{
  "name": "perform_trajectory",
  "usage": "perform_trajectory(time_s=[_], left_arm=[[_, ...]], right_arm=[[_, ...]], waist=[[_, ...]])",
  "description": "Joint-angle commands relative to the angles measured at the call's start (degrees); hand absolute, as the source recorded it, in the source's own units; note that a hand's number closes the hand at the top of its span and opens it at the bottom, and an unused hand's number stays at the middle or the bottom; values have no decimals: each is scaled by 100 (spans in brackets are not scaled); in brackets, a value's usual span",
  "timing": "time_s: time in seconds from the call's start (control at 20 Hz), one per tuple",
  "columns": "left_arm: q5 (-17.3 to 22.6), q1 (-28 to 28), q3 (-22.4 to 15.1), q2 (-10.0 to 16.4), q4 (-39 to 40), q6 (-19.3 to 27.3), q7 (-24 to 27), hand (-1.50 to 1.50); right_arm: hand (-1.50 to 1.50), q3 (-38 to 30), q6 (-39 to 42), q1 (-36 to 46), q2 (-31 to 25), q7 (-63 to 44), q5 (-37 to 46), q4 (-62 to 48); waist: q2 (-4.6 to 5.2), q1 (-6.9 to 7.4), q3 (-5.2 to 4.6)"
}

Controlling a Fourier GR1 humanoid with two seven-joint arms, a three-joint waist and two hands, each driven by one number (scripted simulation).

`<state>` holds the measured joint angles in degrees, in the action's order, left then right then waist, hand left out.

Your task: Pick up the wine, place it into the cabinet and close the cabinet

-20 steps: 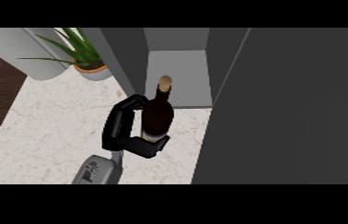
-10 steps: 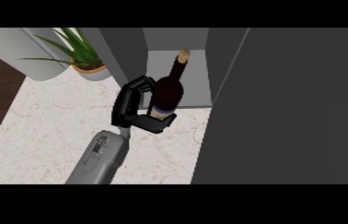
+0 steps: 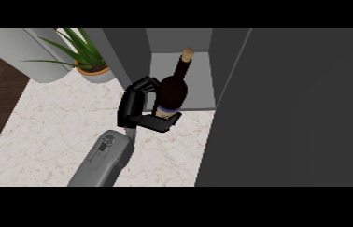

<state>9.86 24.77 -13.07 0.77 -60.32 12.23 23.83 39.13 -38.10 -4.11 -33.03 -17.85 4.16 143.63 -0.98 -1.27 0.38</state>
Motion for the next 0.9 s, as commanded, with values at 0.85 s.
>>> perform_trajectory(time_s=[0.85], left_arm=[[19, 1318, -319, 36, 1059, 1142, -1018, 150]], right_arm=[[-150, 255, 168, -310, -11, 294, -408, 728]], waist=[[170, -481, -35]])
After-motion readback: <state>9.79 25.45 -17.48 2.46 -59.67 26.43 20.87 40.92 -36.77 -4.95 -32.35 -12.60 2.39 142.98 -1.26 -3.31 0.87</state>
